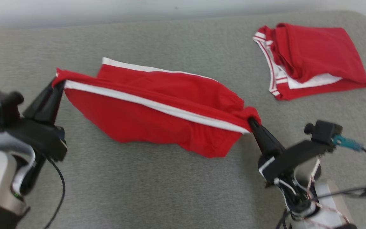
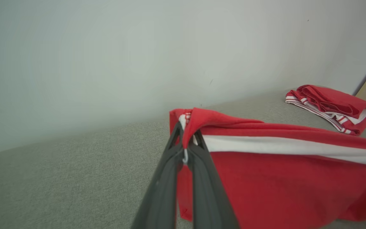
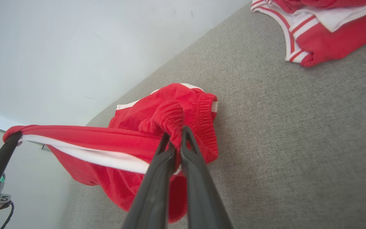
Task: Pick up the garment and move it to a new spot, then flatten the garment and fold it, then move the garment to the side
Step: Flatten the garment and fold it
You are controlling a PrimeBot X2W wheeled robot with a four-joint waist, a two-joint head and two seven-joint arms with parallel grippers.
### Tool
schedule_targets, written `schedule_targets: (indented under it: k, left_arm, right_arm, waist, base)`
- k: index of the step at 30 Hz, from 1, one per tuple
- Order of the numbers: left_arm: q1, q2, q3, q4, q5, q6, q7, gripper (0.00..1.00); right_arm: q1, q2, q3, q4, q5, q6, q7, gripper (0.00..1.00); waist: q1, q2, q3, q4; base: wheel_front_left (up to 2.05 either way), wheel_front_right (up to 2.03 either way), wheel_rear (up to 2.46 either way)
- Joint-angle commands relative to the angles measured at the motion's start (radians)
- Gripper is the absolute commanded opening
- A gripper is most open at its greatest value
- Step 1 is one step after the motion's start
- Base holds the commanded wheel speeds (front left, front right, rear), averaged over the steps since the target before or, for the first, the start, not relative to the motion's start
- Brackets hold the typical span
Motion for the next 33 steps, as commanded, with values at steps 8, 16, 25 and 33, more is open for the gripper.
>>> schedule_targets:
  k: [8,16,25,33]
  left_arm:
    - [-0.231,0.017,-0.038,0.264,0.012,-0.088,0.049,0.0]
    - [-0.38,0.008,-0.094,0.459,0.04,-0.134,0.046,0.0]
    - [-0.44,-0.014,-0.142,0.608,0.033,-0.15,-0.006,0.0]
    - [-0.402,-0.05,-0.163,0.661,0.013,-0.158,-0.127,1.0]
  right_arm:
    - [-0.218,-0.017,0.041,0.254,0.066,-0.008,-0.056,0.0]
    - [-0.37,-0.017,0.078,0.42,0.082,-0.008,-0.094,0.0]
    - [-0.454,-0.016,0.153,0.526,0.097,-0.008,-0.143,0.07]
    - [-0.436,-0.01,0.155,0.543,0.054,-0.005,-0.225,1.0]
  waist:
    - [-0.0002,-0.0001,0.09,-0.098]
    - [-0.0002,-0.0001,0.108,-0.111]
    - [-0.0002,-0.0001,0.11,-0.109]
    - [-0.0002,-0.0001,0.057,-0.094]
  base:
    - [0.0,0.0,0.0]
    - [0.0,0.0,0.0]
    - [0.0,0.0,0.0]
    - [0.0,0.0,0.0]
